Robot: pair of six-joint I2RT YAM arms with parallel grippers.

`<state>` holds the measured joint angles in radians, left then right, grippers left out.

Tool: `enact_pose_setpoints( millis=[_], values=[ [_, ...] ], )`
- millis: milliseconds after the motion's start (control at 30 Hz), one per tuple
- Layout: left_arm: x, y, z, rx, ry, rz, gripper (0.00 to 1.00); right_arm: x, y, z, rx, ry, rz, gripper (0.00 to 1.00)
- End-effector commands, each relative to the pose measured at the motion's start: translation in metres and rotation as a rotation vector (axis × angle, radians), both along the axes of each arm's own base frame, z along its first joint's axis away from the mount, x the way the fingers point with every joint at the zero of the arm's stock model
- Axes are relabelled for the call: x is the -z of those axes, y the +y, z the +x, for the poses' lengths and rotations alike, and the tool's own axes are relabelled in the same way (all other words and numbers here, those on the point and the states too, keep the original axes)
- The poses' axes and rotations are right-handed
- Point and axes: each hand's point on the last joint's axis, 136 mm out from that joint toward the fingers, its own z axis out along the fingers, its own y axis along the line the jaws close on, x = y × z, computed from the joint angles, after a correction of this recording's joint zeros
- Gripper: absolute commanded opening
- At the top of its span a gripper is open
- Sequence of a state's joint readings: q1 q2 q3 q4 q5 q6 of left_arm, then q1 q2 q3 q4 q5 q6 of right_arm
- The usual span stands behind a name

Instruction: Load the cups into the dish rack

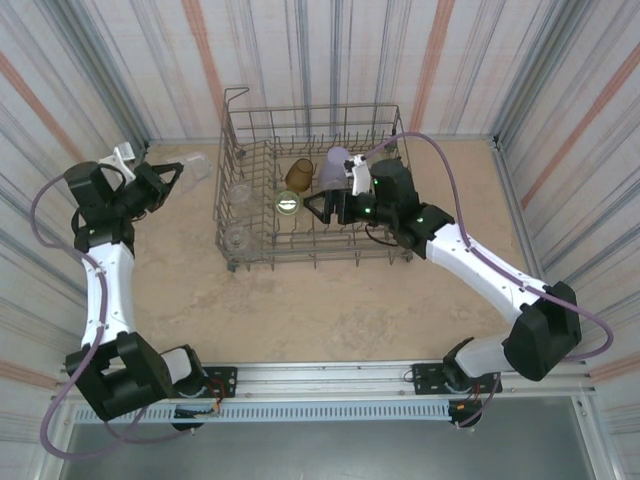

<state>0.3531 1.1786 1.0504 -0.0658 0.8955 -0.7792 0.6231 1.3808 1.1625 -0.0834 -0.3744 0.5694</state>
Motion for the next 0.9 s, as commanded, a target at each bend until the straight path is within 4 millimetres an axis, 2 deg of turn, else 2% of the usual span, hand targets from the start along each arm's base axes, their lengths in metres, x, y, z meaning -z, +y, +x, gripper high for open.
enact_pose_setpoints(
  millis=[0,167,333,500,700,867],
  values=[
    [-0.040,-0.022,-0.015,0.108,-0.154,0.005,0.00,-0.027,0.001,0.010,0.002,0.019,0.150,0.99],
    [-0.054,-0.034,-0.026,0.142,-0.214,0.025,0.00,-0.036,0.007,0.022,-0.020,0.046,0.215,0.99],
    [-0.057,-0.045,-0.027,0.181,-0.230,-0.007,0.00,-0.038,0.021,0.037,-0.064,0.080,0.271,0.99],
    [-0.056,-0.069,-0.026,0.239,-0.230,-0.039,0.00,-0.039,0.037,0.054,-0.115,0.119,0.355,0.99],
    [-0.055,-0.096,-0.024,0.290,-0.240,-0.079,0.00,-0.044,0.057,0.063,-0.169,0.136,0.445,0.99],
    [-0.049,-0.116,-0.015,0.330,-0.224,-0.115,0.00,-0.047,0.069,0.062,-0.202,0.121,0.472,0.99]
  ],
)
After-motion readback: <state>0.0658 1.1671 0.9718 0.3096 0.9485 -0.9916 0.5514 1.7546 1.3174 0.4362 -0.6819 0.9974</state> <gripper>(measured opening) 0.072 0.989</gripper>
